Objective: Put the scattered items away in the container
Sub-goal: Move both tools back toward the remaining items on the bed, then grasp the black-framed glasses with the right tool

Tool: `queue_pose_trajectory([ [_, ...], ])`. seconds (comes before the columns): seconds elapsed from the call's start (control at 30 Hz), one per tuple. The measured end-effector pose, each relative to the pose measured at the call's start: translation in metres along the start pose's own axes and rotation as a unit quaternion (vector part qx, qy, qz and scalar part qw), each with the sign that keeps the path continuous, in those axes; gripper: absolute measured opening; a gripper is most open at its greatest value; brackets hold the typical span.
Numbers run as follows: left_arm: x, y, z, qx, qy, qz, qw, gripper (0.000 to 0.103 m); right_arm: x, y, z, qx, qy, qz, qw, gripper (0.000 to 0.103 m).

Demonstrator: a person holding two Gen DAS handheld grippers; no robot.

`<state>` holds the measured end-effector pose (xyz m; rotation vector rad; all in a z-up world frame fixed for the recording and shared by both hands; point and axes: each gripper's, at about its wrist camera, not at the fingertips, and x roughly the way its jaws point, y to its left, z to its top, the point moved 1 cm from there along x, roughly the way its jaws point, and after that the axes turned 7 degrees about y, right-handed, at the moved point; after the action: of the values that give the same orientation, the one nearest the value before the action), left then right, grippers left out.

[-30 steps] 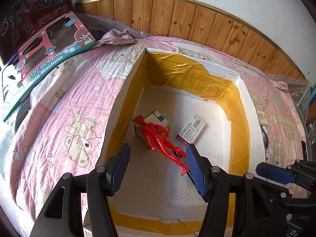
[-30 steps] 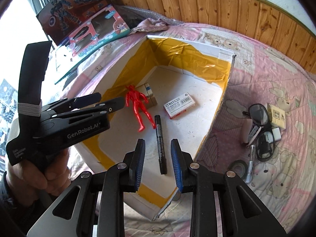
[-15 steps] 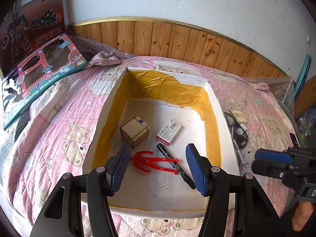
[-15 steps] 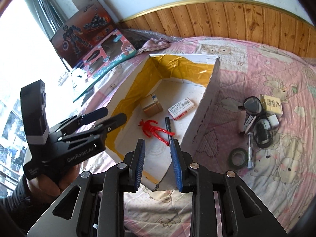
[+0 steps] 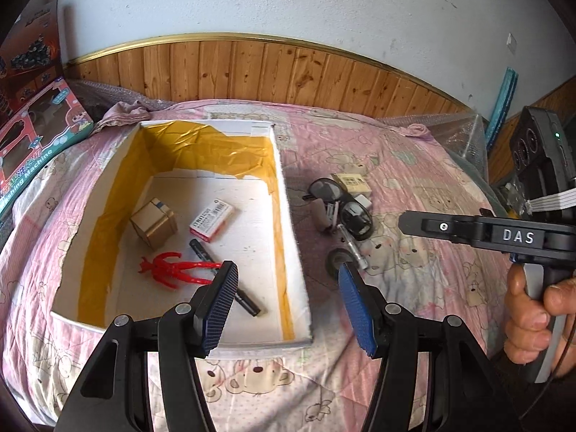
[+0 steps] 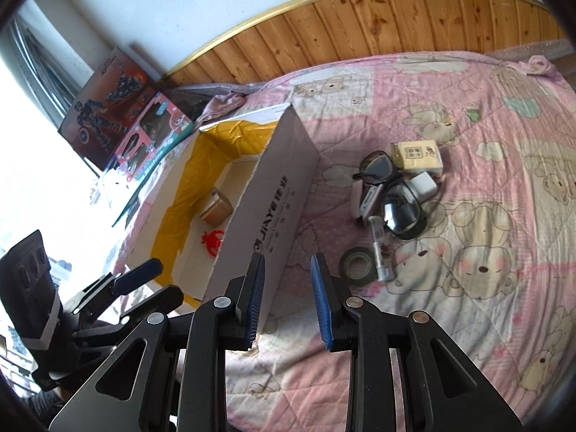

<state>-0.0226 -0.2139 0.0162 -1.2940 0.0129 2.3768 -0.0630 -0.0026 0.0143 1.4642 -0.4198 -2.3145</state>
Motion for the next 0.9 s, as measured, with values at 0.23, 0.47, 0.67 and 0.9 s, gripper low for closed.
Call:
queue_pose_trajectory([
  [0.23, 0.020, -0.052, 0.011, 0.035, 0.015, -0.032, 0.9987, 0.060, 0.006, -0.031, 0.013, -0.002, 0.012, -0.059, 0.998, 0.029],
  [0.47, 0.060, -0.073, 0.017, 0.035, 0.053, -0.030, 0.9975, 0.060, 0.027, -0.054, 0.033, -0.028, 0.034, -0.100, 0.994, 0.029],
  [0.67, 0.094, -0.079, 0.010, 0.020, 0.087, -0.034, 0.9955, 0.060, 0.062, -0.067, 0.059, -0.052, 0.050, -0.112, 0.991, 0.034],
  [0.9, 0.118, -0.076, 0.011, -0.009, 0.103, -0.034, 0.9941, 0.060, 0.120, -0.075, 0.082, -0.113, 0.069, -0.155, 0.979, 0.042],
])
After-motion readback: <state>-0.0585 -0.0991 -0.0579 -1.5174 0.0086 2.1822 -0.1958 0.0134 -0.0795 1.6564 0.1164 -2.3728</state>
